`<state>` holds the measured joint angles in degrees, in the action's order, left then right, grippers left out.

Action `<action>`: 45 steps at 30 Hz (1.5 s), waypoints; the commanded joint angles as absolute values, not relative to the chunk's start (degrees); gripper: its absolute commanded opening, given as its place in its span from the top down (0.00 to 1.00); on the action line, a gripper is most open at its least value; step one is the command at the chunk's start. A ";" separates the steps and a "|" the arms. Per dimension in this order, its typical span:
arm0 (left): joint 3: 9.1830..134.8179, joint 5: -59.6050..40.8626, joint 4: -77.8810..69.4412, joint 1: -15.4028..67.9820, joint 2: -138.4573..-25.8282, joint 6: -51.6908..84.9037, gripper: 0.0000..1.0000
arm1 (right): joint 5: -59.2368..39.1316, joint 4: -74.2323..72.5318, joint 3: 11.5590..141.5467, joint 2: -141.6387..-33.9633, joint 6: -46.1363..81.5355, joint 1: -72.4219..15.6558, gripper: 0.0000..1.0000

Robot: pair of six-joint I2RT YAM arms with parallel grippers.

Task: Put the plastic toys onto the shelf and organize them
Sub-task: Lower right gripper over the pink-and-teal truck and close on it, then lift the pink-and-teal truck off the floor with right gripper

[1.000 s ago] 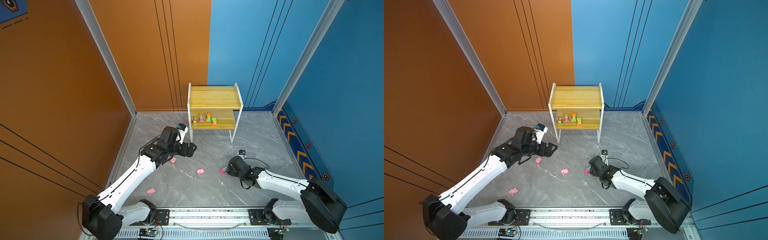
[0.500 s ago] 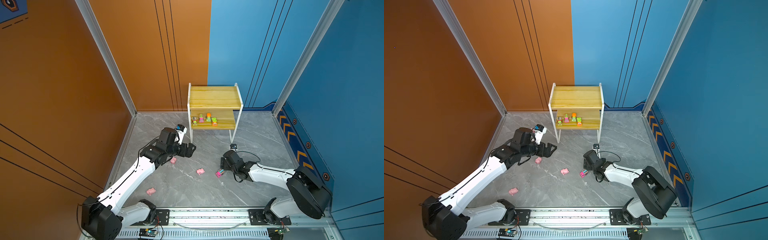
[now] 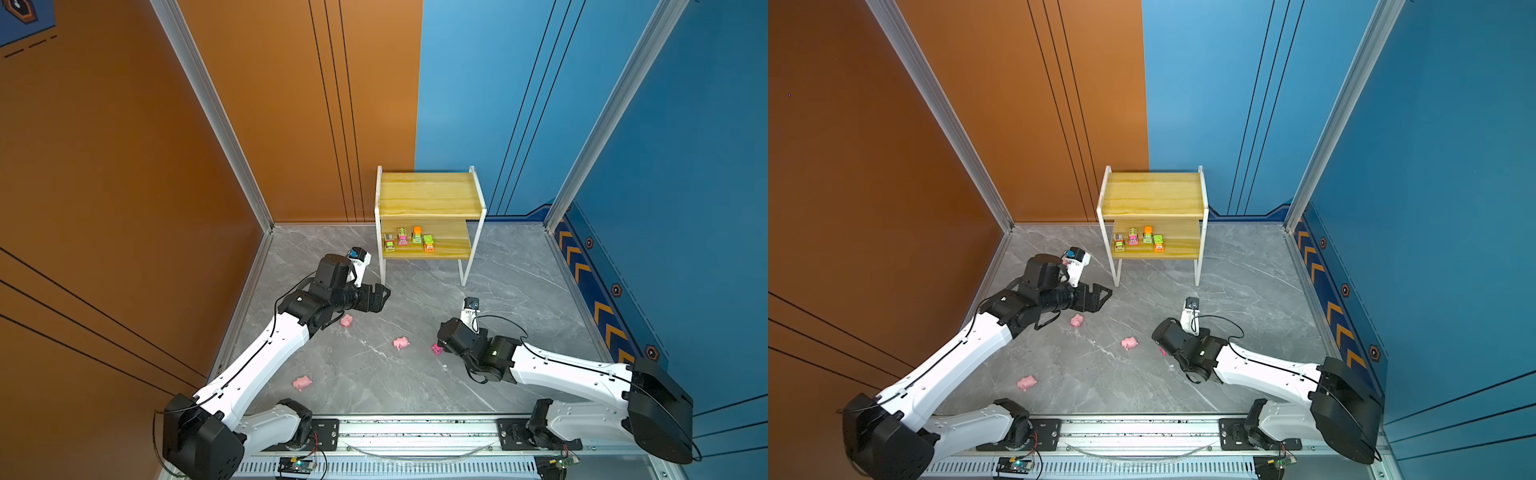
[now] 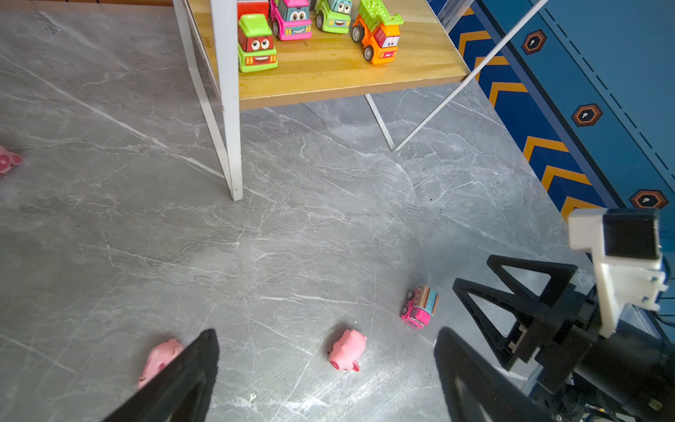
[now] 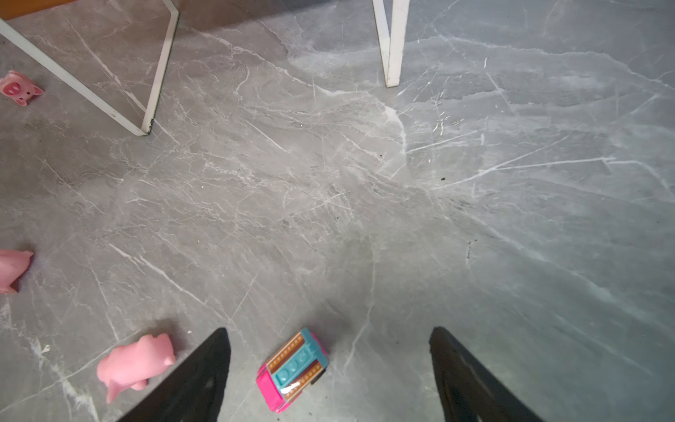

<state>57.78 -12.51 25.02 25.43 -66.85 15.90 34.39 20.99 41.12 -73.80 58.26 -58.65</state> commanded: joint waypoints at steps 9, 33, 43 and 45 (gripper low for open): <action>57.26 -12.94 24.61 24.56 -65.57 16.95 0.07 | 38.02 32.43 51.52 -91.12 87.70 -67.08 0.28; 56.95 -14.78 23.64 23.98 -64.23 17.40 0.07 | 34.19 28.35 54.32 -100.98 86.28 -62.05 0.47; 56.87 -14.50 23.56 23.63 -64.96 17.30 0.07 | 33.93 24.60 54.63 -100.72 72.35 -60.91 0.65; 56.86 -14.59 23.56 23.51 -65.04 17.31 0.07 | 32.43 21.62 54.32 -100.87 65.68 -60.47 0.67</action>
<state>57.74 -13.80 23.83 24.25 -64.73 16.99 33.80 24.86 53.76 -100.84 75.85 -61.23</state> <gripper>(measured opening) 0.928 0.342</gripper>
